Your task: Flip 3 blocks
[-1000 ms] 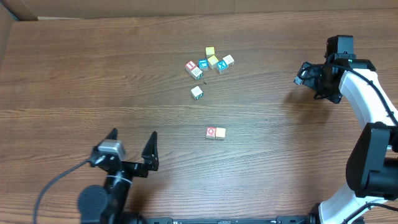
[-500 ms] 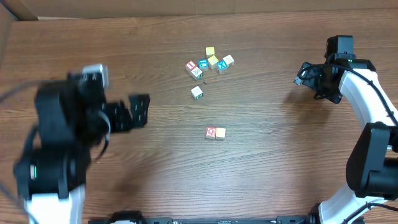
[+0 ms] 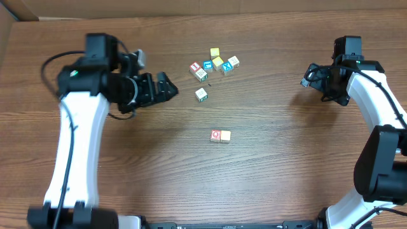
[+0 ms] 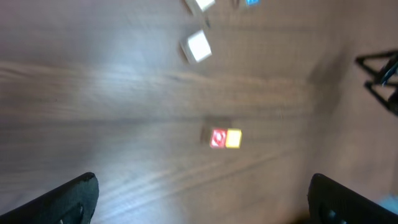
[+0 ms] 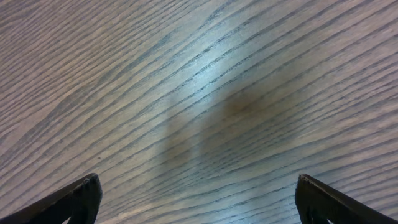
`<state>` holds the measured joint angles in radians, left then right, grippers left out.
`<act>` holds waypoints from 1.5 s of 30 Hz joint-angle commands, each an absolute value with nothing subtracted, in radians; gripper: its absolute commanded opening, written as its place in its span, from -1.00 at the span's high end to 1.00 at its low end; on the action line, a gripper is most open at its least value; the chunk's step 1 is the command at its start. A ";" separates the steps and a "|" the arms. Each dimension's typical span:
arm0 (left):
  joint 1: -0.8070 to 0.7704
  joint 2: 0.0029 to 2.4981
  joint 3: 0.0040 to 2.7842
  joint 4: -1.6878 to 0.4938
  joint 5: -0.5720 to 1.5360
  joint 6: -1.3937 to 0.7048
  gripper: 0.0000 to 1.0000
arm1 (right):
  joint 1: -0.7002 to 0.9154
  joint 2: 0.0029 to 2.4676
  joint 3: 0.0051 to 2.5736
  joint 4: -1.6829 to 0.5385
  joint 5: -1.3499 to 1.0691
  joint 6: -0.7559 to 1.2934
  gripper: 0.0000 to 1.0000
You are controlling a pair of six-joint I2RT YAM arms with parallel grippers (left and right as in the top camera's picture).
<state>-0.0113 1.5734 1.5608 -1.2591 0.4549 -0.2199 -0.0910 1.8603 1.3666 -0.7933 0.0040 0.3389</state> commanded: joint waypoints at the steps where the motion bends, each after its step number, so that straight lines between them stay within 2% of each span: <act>1: -0.058 1.668 1.579 -1.291 0.522 -0.240 -0.60 | -0.091 1.859 1.376 -0.788 0.007 0.336 -1.00; 3: -0.090 1.720 1.579 -1.313 0.496 -0.240 -0.47 | -0.091 1.859 1.376 -0.788 0.007 0.336 -1.00; 7: -0.166 1.798 1.579 -1.308 0.416 -0.244 -0.04 | -0.091 1.859 1.376 -0.788 0.007 0.336 -1.00; 11: -0.237 1.842 1.579 -1.295 0.309 -0.288 0.81 | -0.091 1.859 1.376 -0.788 0.007 0.336 -1.00; 12: -0.252 1.845 1.579 -1.291 0.275 -0.308 0.92 | -0.091 1.859 1.376 -0.788 0.007 0.336 -1.00; 16: -0.303 1.844 1.580 -1.261 0.161 -0.380 0.92 | -0.091 1.859 1.376 -0.788 0.007 0.336 -1.00; 24: -0.318 1.843 1.626 -1.192 0.111 -0.452 0.86 | -0.091 1.859 1.376 -0.788 0.006 0.336 -1.00; 29: -0.322 1.843 1.707 -1.150 0.017 -0.453 0.53 | -0.091 1.859 1.376 -0.788 0.007 0.336 -1.00; 31: -0.322 1.844 1.708 -1.127 0.002 -0.453 0.34 | -0.091 1.859 1.376 -0.788 0.007 0.336 -1.00; 34: -0.329 1.851 1.694 -1.126 0.004 -0.453 0.24 | -0.091 1.859 1.376 -0.788 0.007 0.336 -1.00; 38: -0.362 1.876 1.655 -1.084 0.000 -0.431 -0.15 | -0.091 1.859 1.376 -0.788 0.007 0.336 -1.00; 41: -0.395 1.914 1.650 -1.039 -0.010 -0.412 -0.26 | -0.091 1.859 1.376 -0.788 0.007 0.336 -1.00; 45: -0.428 1.982 1.650 -0.955 -0.017 -0.434 -0.29 | -0.091 1.859 1.376 -0.788 0.007 0.336 -1.00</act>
<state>-0.4061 1.9213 1.6669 -0.9871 0.0093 -0.4351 -0.0910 1.8603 1.3666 -0.7933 0.0044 0.3393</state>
